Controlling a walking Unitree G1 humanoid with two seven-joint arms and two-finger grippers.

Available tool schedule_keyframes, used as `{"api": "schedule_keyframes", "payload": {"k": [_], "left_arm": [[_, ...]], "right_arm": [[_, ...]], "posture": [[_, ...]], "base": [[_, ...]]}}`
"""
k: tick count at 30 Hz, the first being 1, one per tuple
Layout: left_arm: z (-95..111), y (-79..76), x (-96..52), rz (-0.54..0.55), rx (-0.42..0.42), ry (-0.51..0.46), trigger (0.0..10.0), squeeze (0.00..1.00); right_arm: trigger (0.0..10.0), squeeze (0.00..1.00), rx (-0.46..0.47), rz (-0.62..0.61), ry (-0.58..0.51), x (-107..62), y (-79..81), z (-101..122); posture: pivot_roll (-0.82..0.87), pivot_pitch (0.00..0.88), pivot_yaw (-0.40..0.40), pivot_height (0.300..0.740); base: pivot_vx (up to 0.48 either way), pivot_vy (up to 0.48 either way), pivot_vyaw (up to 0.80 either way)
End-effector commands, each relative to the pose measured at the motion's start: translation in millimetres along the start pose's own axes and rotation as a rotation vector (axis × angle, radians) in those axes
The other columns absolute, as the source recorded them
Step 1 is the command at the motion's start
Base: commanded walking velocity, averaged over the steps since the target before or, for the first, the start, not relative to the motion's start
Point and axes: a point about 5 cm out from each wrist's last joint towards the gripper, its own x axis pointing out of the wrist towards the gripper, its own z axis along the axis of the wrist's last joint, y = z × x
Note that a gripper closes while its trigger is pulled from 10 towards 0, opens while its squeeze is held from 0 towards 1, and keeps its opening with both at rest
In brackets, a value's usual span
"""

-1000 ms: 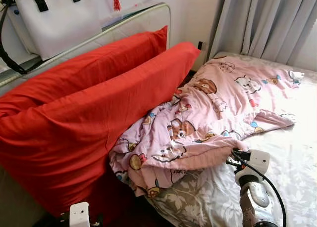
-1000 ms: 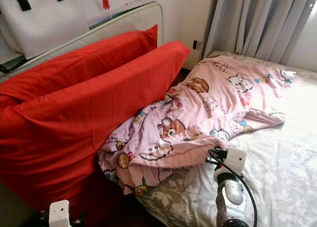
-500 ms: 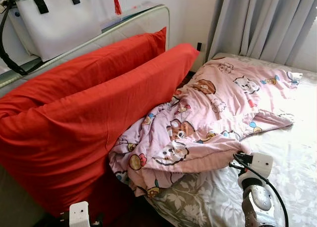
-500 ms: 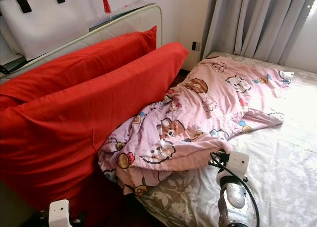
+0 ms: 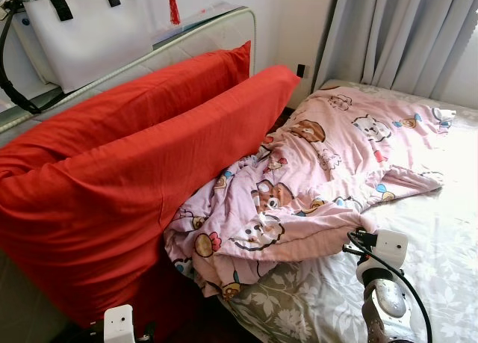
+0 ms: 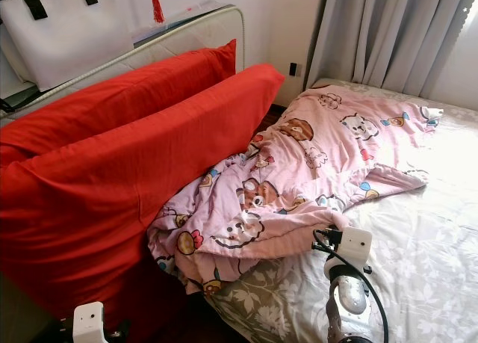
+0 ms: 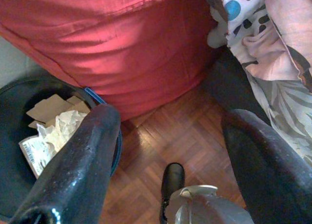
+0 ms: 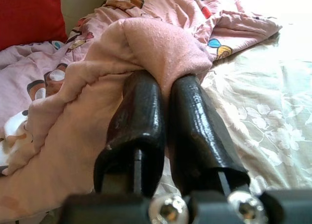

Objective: Clean up the room

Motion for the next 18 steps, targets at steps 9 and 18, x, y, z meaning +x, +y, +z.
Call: {"api": "schedule_keyframes", "payload": {"k": [9, 18], "left_arm": [[-1.4, 7.9, -0.9, 0.01, 0.014, 0.011, 10.0, 0.0], [-0.8, 9.0, -0.8, 0.011, 0.015, 0.008, 10.0, 0.0]], "right_arm": [[10.0, 0.0, -0.007, -0.042, -0.028, 1.0, -6.4, 4.9], [10.0, 0.0, -0.013, -0.073, -0.024, 1.3, -9.9, 5.0]], "posture": [[-0.06, 0.0, 0.035, 0.74], [-0.06, 0.0, 0.039, 0.74]], "base": [[0.0, 0.0, 0.0], [0.0, 0.0, 0.0]]}}
